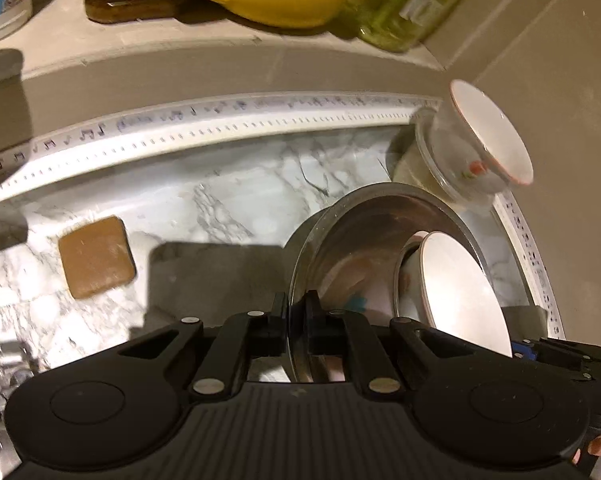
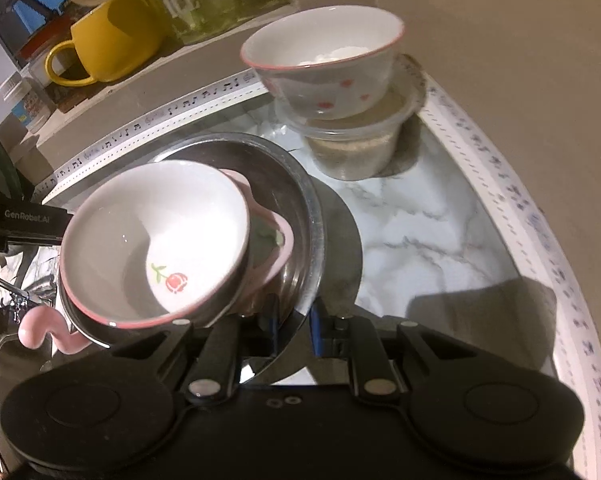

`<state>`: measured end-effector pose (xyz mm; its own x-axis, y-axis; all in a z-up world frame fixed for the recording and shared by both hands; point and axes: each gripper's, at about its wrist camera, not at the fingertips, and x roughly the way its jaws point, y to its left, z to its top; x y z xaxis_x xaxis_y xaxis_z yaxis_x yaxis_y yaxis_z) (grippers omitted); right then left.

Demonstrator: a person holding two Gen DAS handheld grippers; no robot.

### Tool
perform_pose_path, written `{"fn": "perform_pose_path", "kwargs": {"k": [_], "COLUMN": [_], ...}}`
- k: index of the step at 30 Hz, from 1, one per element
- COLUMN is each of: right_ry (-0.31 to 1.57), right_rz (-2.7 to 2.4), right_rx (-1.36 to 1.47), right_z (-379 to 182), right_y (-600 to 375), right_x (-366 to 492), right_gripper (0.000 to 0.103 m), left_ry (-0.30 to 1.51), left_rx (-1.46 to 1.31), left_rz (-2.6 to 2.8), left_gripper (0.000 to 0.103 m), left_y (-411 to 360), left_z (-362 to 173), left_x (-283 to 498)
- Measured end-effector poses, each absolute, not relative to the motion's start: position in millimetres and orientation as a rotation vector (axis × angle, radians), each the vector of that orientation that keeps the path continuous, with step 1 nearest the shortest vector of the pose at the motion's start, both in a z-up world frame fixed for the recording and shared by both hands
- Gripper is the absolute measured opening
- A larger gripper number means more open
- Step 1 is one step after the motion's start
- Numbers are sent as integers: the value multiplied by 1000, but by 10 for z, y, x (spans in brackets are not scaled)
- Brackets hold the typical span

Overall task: Organize plates and bowls
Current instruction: 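Lift the basin holding pot and bowl with both tools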

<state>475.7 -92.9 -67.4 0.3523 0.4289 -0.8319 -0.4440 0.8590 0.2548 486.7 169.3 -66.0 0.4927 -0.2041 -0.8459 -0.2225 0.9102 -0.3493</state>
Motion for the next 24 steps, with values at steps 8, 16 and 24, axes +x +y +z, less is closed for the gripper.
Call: {"fn": "perform_pose_path", "kwargs": {"k": [8,16,24], "right_ry": [1075,1091,1121], "right_rz": [501,411,291], "right_rx": [6,43,99], "right_z": [-516,-427,-459], "right_y": [-1368,-1854,-2259], "right_x": [4488,4133,3777], "right_gripper": [16,16,16], "left_ry": [1090,1119,1155], "left_rx": [-413,-333,-271], "left_rz": [-70,-159,-257], "left_gripper": [7,7,7], "left_y": [1272,690,153], "left_z": [-587,-538,-672], "left_x": [4735,4591,4489]}}
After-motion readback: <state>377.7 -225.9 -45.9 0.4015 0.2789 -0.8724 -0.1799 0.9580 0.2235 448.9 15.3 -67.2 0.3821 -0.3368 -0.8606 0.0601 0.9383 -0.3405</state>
